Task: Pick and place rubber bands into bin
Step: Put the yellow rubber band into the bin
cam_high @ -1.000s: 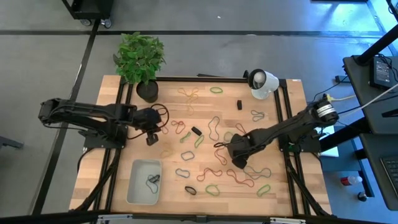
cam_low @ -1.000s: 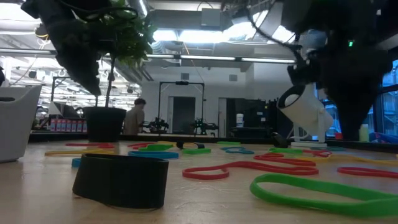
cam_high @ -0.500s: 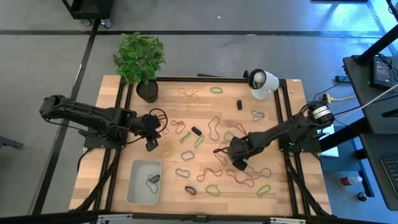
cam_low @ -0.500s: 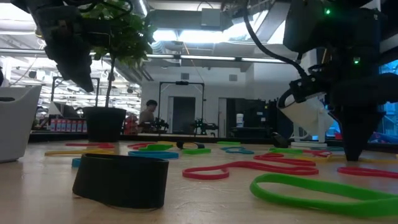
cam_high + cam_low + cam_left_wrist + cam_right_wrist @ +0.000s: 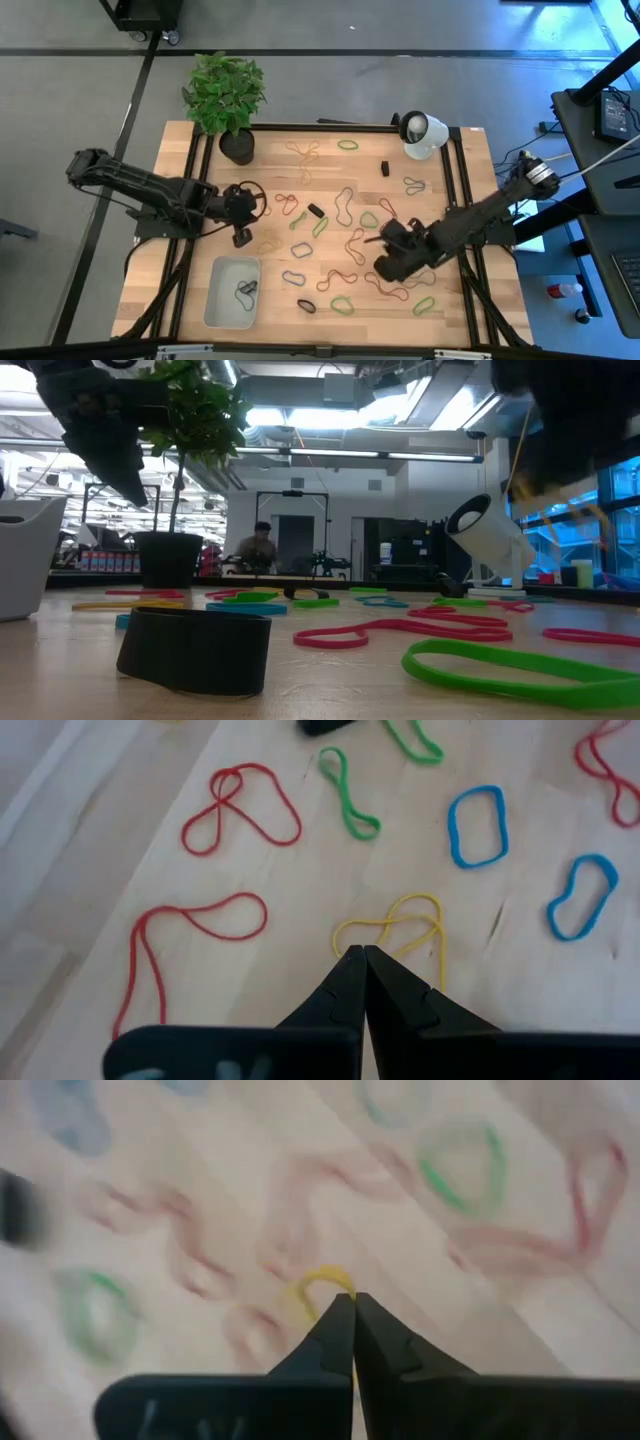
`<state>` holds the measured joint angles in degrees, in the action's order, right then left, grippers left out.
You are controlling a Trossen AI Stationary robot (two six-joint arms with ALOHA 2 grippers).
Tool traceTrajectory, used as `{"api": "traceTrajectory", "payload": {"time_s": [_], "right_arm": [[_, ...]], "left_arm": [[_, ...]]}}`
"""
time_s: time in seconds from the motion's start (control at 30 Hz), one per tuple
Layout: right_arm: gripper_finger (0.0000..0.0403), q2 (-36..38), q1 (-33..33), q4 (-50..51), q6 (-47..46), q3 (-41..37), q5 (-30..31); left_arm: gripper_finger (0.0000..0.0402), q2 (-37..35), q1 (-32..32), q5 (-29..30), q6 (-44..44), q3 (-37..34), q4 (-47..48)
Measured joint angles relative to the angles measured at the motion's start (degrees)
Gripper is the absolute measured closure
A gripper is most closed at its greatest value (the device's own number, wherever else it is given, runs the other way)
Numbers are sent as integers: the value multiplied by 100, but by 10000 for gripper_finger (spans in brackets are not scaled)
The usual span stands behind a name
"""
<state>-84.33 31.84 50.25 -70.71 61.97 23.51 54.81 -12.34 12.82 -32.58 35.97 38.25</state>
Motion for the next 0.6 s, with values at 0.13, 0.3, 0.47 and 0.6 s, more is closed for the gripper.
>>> {"api": "traceTrajectory", "payload": {"time_s": [0.13,0.3,0.47,0.6], "right_arm": [[402,-637,76,-23,229,1203,762],[402,-1928,-117,-46,1102,3182,1052],[403,-3465,-391,-296,2219,5452,1118],[403,-4579,-608,-801,3040,6993,1135]], "left_arm": [[400,-13,-148,17,209,0,55],[400,-169,-246,18,490,0,61],[400,-452,-262,39,740,0,74],[400,-695,-262,63,833,0,77]]}}
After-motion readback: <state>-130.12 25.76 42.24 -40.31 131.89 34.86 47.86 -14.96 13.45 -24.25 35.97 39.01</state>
